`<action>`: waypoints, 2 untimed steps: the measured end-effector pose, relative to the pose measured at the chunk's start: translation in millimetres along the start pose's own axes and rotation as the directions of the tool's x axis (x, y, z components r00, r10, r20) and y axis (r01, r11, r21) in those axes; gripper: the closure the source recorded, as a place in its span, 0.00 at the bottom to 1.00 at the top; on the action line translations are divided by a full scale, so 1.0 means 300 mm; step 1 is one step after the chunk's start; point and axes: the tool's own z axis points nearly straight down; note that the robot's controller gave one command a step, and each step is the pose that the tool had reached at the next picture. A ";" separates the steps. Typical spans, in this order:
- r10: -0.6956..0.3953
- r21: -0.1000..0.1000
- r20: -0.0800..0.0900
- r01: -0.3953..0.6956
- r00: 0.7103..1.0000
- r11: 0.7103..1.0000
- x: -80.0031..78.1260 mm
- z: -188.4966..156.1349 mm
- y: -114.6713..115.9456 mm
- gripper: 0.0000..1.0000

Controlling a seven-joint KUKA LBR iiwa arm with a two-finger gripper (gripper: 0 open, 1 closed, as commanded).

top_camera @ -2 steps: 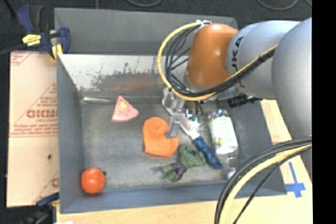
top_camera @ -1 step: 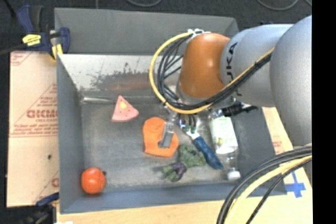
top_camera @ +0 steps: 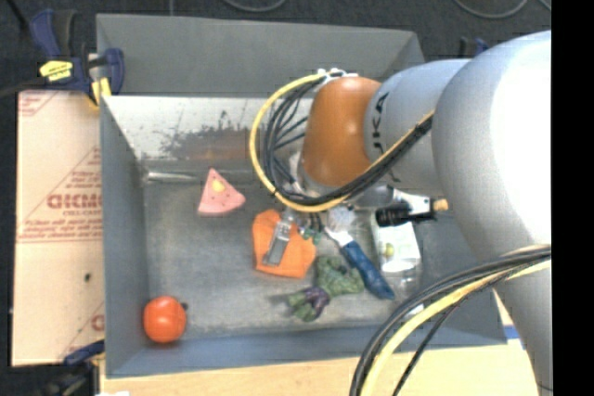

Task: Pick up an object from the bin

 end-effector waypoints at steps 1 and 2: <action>-0.091 0.002 0.003 0.091 0.996 0.996 0.046 0.029 -0.042 1.00; -0.091 0.001 0.003 0.091 0.996 0.996 0.046 0.031 -0.042 1.00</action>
Offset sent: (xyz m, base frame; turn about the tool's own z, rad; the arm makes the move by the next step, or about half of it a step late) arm 0.0000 0.0000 0.0000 0.0000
